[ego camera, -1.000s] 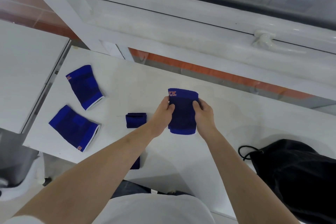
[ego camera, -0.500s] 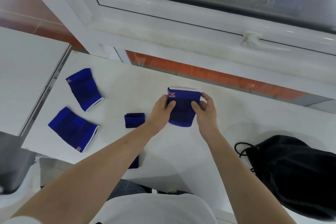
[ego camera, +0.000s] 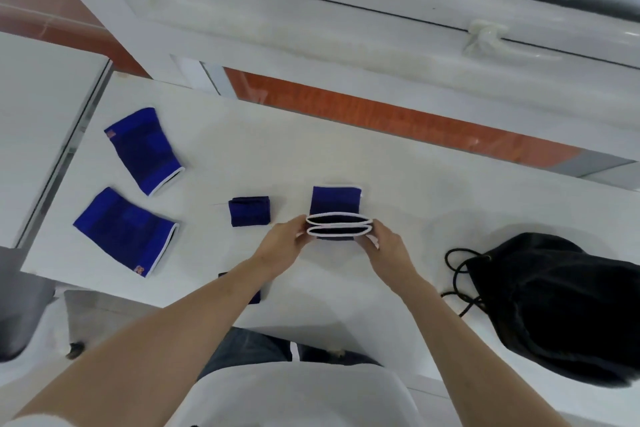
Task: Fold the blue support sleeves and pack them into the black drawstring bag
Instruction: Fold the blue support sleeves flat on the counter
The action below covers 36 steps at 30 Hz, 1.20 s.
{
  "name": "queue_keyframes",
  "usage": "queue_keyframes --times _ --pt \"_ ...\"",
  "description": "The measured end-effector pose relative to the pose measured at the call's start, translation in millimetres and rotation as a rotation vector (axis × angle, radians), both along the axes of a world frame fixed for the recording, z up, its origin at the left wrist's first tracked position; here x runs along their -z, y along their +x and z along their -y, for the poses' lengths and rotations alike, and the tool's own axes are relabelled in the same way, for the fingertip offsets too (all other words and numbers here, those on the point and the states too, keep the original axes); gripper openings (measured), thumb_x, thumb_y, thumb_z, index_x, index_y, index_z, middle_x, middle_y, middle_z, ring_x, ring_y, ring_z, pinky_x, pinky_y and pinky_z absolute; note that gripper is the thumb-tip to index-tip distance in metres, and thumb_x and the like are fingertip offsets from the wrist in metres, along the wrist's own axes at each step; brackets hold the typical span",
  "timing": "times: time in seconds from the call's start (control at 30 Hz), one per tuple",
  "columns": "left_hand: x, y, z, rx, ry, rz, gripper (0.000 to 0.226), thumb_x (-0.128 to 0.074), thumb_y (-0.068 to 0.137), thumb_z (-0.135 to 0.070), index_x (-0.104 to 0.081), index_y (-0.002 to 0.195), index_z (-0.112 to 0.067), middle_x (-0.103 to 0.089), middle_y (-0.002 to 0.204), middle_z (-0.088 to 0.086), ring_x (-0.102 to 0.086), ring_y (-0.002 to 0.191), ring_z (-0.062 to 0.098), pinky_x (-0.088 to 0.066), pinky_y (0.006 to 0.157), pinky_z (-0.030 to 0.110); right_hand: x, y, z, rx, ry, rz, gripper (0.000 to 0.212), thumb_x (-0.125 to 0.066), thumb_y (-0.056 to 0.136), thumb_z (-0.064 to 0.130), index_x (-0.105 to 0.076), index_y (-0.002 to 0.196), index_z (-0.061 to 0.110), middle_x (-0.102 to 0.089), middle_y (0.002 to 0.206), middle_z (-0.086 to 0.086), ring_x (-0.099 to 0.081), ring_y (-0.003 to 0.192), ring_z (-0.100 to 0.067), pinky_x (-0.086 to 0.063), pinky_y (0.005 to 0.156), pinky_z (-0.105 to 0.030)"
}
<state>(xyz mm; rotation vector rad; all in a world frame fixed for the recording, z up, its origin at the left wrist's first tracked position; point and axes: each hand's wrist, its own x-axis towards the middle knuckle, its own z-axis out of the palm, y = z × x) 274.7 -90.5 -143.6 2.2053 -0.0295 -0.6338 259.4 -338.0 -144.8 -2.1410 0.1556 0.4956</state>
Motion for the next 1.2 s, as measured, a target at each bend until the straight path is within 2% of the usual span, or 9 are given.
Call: queue_keyframes --times 0.13,0.3,0.53,0.63,0.73,0.87,0.97,1.07,1.2 --pt "5.8 4.2 9.3 -0.089 0.062 -0.029 0.012 -0.051 0.104 -0.039 -0.053 0.116 -0.037 -0.072 0.099 -0.014 -0.068 0.09 0.014 -0.058 0.079 0.042 12.5 4.6 -7.1 0.091 -0.068 0.015 0.037 -0.049 0.098 0.05 -0.059 0.126 0.028 -0.072 0.105 0.006 -0.068 0.096 -0.018 -0.056 0.083 -0.044" --pt "13.1 23.3 21.3 -0.211 0.133 -0.049 0.004 -0.047 0.103 -0.039 -0.047 0.106 -0.035 -0.068 0.09 -0.007 -0.066 0.08 0.02 -0.058 0.075 0.049 17.3 32.9 -17.4 0.091 -0.232 0.02 0.025 -0.048 0.105 0.042 -0.054 0.115 0.02 -0.068 0.091 -0.001 -0.065 0.081 -0.03 -0.054 0.073 -0.045" --pt "13.5 36.6 37.3 -0.326 0.064 -0.017 0.029 -0.056 0.104 -0.021 -0.035 0.121 -0.032 -0.061 0.084 -0.001 -0.062 0.074 0.019 -0.052 0.059 0.035 27.6 53.3 -21.3 0.274 -0.261 -0.17 0.033 -0.057 0.099 0.052 -0.061 0.102 0.02 -0.069 0.093 0.005 -0.067 0.085 -0.021 -0.058 0.077 -0.043" --pt "15.9 30.7 37.3 -0.146 0.261 0.229 0.03 -0.058 0.099 -0.01 -0.045 0.12 -0.026 -0.048 0.107 0.0 -0.052 0.095 0.021 -0.05 0.073 0.033 26.3 59.6 -22.0 0.293 -0.301 -0.217 0.034 -0.058 0.095 0.056 -0.062 0.095 0.022 -0.068 0.087 0.006 -0.066 0.08 -0.018 -0.055 0.07 -0.038" --pt "22.5 26.9 37.0 0.104 0.455 0.407 0.056 -0.073 0.086 -0.007 -0.052 0.135 -0.023 -0.045 0.134 0.008 -0.047 0.118 0.029 -0.049 0.097 0.039 22.0 58.7 -22.8 0.3 -0.331 -0.204 0.034 -0.06 0.094 0.056 -0.058 0.097 0.022 -0.067 0.087 0.008 -0.064 0.077 -0.014 -0.055 0.067 -0.037" --pt "28.1 30.6 39.5 0.372 0.56 0.439 0.068 -0.061 0.093 -0.006 -0.033 0.155 -0.013 -0.016 0.168 0.014 -0.018 0.154 0.037 -0.022 0.125 0.047 25.5 47.3 -21.4 0.177 -0.442 0.209 0.033 -0.067 0.094 0.035 -0.052 0.119 0.019 -0.06 0.116 0.002 -0.058 0.102 -0.022 -0.053 0.083 -0.041" --pt "28.6 35.7 41.2 0.473 0.582 0.381 0.068 -0.045 0.102 -0.006 -0.013 0.161 -0.005 0.003 0.172 0.014 0.009 0.158 0.036 -0.004 0.129 0.049 31.1 41.0 -15.3 -0.087 -0.502 0.386 0.039 -0.056 0.1 0.027 -0.052 0.139 0.023 -0.048 0.149 0.003 -0.046 0.132 -0.022 -0.042 0.104 -0.04" --pt "34.0 37.8 41.5 0.447 0.55 0.359 0.061 -0.034 0.106 -0.017 -0.011 0.162 -0.006 0.006 0.172 0.012 0.012 0.158 0.033 -0.003 0.129 0.048 39.9 36.5 -8.5 -0.292 -0.568 0.348 0.049 -0.043 0.108 0.036 -0.041 0.156 0.025 -0.027 0.169 0.003 -0.026 0.154 -0.025 -0.032 0.116 -0.044" --pt "47.3 34.3 37.1 0.455 0.579 0.381 0.069 -0.021 0.109 -0.046 -0.003 0.163 -0.007 0.008 0.172 0.012 0.01 0.159 0.033 -0.009 0.129 0.05 48.6 37.4 -2.6 -0.408 -0.623 0.196 0.058 -0.018 0.109 0.05 -0.015 0.164 0.031 0.002 0.174 0.007 0.002 0.16 -0.026 -0.014 0.128 -0.048"
